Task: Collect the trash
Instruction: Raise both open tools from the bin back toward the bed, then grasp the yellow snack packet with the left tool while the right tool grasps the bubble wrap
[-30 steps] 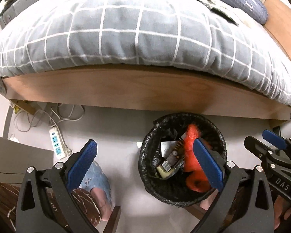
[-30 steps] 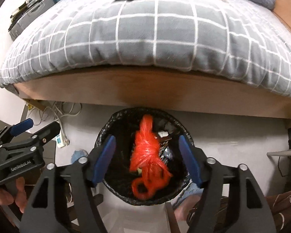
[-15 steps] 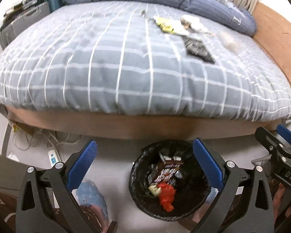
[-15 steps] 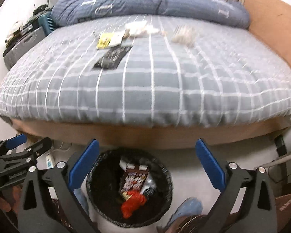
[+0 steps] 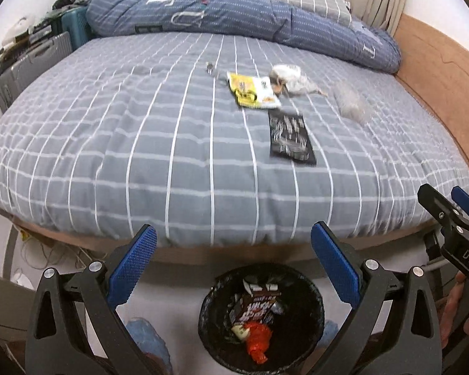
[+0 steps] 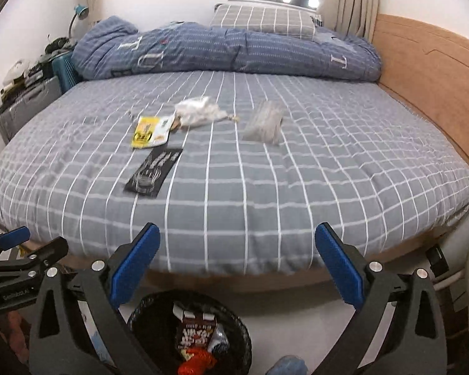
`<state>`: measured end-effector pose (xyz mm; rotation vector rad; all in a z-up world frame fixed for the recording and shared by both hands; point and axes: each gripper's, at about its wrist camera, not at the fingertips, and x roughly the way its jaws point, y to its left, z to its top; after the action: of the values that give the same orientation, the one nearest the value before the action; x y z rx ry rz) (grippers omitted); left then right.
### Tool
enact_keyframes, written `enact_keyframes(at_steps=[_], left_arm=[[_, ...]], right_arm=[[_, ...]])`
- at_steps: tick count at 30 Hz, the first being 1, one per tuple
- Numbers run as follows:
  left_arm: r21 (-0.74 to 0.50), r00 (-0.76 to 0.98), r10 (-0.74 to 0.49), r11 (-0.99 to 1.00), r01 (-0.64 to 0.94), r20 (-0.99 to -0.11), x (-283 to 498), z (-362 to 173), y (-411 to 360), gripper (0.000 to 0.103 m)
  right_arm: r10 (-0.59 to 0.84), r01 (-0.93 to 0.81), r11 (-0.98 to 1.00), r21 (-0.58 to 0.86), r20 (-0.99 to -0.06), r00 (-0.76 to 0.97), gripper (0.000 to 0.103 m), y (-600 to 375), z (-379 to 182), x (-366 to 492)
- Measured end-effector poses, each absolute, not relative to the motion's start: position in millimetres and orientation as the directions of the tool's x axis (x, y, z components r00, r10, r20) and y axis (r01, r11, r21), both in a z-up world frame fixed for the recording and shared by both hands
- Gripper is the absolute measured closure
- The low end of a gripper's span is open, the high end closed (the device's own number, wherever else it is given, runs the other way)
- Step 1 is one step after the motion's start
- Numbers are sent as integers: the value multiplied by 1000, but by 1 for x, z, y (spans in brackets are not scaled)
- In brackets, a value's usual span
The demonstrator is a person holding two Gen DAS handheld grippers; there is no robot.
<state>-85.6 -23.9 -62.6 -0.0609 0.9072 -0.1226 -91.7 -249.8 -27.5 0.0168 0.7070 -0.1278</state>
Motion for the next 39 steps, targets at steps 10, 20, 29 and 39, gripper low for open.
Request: enact_keyframes(at_steps=[10, 20, 29, 39], left_arm=[[-155, 618, -179, 984, 94, -766, -29, -37, -32, 6], [-98, 625, -138, 990, 97, -769, 40, -39, -43, 6], [-80, 605, -122, 992, 95, -787, 101, -51, -43, 6], [-73, 540, -120, 991, 108, -833, 159, -84, -66, 6]], right_arm=[[-155, 189, 982, -20, -660, 735, 8, -271, -19, -44], [-164, 175, 983, -51, -670, 724, 8, -282, -22, 21], [-177, 200, 979, -45, -678, 714, 9, -301, -25, 85], [-198, 224, 973, -58, -709, 677, 11, -318, -40, 143]])
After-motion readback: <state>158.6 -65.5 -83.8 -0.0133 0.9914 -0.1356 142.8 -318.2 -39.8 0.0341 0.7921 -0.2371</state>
